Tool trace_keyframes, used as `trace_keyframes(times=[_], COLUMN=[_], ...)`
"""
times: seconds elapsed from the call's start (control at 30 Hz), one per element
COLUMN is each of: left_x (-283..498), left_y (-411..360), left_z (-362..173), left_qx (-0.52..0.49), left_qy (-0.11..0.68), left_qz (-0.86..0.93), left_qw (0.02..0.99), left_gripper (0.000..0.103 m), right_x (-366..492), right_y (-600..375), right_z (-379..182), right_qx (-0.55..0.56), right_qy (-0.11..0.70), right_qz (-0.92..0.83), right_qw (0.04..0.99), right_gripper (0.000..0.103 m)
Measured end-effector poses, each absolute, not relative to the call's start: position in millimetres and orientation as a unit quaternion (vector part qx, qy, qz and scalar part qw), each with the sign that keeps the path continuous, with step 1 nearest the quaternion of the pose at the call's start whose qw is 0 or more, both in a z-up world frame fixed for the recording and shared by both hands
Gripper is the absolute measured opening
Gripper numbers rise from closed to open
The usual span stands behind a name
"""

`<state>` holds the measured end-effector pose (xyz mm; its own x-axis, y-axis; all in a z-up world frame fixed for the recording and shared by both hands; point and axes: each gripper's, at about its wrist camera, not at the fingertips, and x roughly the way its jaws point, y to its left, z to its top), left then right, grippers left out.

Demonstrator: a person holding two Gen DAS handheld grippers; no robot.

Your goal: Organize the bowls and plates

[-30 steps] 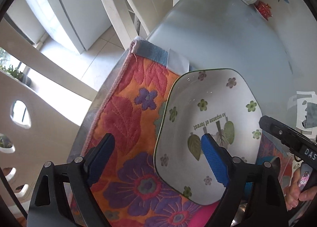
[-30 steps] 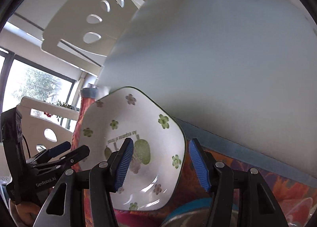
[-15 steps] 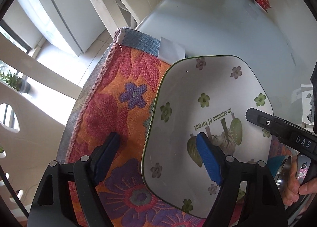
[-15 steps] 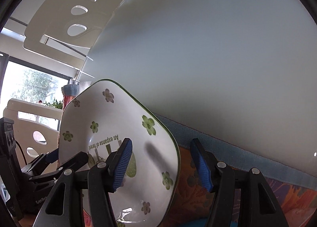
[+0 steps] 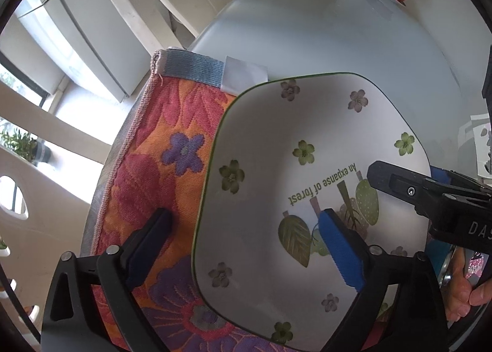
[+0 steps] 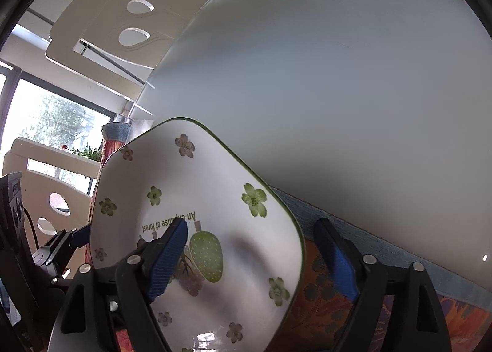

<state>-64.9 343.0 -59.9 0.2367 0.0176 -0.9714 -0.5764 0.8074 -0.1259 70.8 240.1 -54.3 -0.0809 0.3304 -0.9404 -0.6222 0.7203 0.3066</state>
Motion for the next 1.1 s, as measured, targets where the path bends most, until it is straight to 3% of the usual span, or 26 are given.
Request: trace_keyframes(times=[0.03,0.17,0.33,0.37,0.4,0.43,0.47,0.5,0.7,1.1], left_x=[-63.6,-63.3,-68.5,-69.2,-72.1,-73.5,-74.5,-73.0,-66.7,-80.8], left_y=[340.0,335.2,332.1,332.7,334.0,332.8,332.4,330.8,341.3,360.4], left_z=[-60.7,-59.0,-59.2,-58.6,-57.0,-54.1,-49.7,-45.3,-38.4,19.2], left_qx=[-0.234,-0.225,-0.22,-0.22,-0.221,-0.222,-0.222,-0.217,-0.25,-0.243], left_qy=[0.585,0.576,0.568,0.569,0.568,0.562,0.556,0.553,0.561,0.516], left_qz=[0.196,0.196,0.194,0.195,0.198,0.202,0.202,0.197,0.194,0.206], left_qw=[0.752,0.761,0.769,0.768,0.768,0.771,0.775,0.78,0.765,0.795], left_gripper=[0.103,0.103,0.103,0.101,0.098,0.085,0.065,0.057,0.051,0.051], right_x=[69.9,66.0,64.9,64.1,64.1,62.9,64.2,65.5,72.0,51.9], right_y=[241.1,244.9,250.4,251.6,251.4,255.1,254.9,254.8,246.0,258.9], right_z=[-54.9,-56.8,-57.5,-56.8,-55.7,-54.9,-51.6,-50.3,-46.0,13.0], right_qx=[-0.115,-0.121,-0.134,-0.142,-0.15,-0.164,-0.165,-0.156,-0.129,-0.12], right_qy=[0.641,0.634,0.637,0.636,0.635,0.633,0.632,0.636,0.661,0.613], right_qz=[0.359,0.372,0.357,0.349,0.339,0.326,0.325,0.329,0.318,0.358], right_qw=[0.669,0.667,0.67,0.674,0.677,0.683,0.684,0.681,0.668,0.694], right_gripper=[0.09,0.098,0.097,0.092,0.078,0.069,0.053,0.049,0.045,0.045])
